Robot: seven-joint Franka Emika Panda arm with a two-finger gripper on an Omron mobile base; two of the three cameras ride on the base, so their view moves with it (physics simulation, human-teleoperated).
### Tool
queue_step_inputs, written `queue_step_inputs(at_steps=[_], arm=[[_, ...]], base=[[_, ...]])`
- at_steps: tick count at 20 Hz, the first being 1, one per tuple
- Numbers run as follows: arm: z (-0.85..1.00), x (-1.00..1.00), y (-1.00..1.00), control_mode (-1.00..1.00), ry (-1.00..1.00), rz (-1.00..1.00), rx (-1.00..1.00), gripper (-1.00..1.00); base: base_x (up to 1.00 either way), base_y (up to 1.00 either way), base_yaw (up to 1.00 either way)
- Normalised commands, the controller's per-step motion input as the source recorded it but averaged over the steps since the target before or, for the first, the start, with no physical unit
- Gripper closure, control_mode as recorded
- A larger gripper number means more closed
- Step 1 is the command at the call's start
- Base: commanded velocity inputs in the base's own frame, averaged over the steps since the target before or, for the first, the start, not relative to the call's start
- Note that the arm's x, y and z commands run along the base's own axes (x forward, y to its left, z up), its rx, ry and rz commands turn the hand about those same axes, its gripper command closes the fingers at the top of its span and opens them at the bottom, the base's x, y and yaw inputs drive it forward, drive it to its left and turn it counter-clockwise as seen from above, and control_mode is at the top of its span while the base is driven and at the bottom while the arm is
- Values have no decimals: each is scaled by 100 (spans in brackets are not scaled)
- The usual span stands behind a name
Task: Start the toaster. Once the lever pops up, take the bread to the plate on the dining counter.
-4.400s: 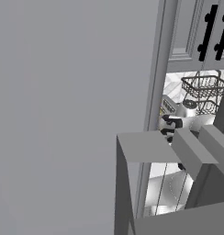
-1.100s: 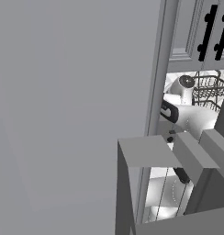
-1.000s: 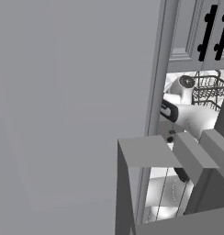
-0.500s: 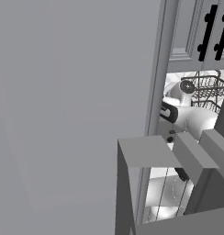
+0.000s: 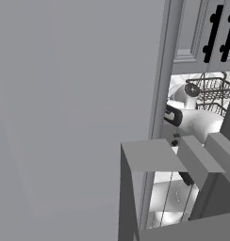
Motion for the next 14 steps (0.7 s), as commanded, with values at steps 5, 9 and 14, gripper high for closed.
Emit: queue_step_inputs(at_steps=[5, 9, 14], arm=[[0, 0, 0, -100, 0, 0, 0, -100], [0, 0, 0, -100, 3, 0, 0, -100], [0, 0, 0, -100, 5, 0, 0, -100]], base=[[0, 0, 0], [0, 0, 0], [0, 0, 0]])
